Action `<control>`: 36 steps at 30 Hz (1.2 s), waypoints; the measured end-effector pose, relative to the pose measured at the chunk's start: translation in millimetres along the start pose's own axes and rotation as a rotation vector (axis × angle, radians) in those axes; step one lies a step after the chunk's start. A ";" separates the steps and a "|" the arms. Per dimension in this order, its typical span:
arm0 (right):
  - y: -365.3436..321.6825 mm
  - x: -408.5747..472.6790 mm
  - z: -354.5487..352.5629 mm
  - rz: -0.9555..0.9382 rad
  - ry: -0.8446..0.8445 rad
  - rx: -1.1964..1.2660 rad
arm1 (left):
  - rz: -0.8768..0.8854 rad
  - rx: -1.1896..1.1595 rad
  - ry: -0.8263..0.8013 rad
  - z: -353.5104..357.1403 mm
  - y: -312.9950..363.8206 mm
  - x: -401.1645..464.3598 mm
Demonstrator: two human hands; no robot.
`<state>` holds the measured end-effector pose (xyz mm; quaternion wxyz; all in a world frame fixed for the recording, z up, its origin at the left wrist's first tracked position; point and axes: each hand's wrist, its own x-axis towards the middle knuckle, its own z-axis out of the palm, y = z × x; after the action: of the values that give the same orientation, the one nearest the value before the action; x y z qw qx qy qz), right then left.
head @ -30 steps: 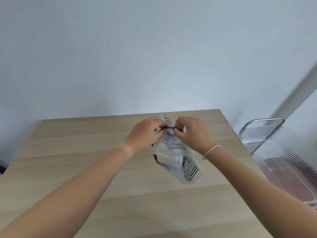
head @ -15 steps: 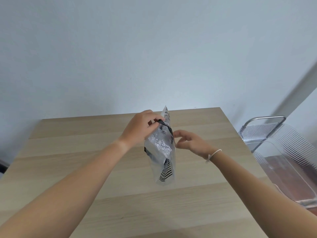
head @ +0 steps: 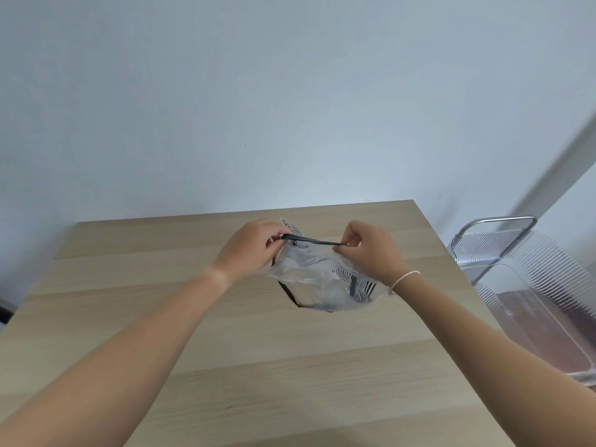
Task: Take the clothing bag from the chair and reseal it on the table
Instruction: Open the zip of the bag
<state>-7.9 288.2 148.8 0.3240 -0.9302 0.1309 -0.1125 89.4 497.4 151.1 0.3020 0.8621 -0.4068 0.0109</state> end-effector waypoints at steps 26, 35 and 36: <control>3.1 -14.7 -3.4 0.040 -0.427 0.475 | 0.013 -0.044 -0.067 -4.5 30.2 5.6; 17.5 -14.3 -6.1 0.116 -0.522 0.491 | 0.017 0.017 -0.098 -1.2 14.3 -1.9; 15.4 -12.6 -5.4 0.105 -0.461 0.416 | 0.017 0.038 -0.096 0.4 12.3 -3.2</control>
<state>-24.0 277.5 141.6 0.5338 -0.8369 0.0761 0.0940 78.4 493.4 156.2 0.2656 0.8636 -0.4281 -0.0202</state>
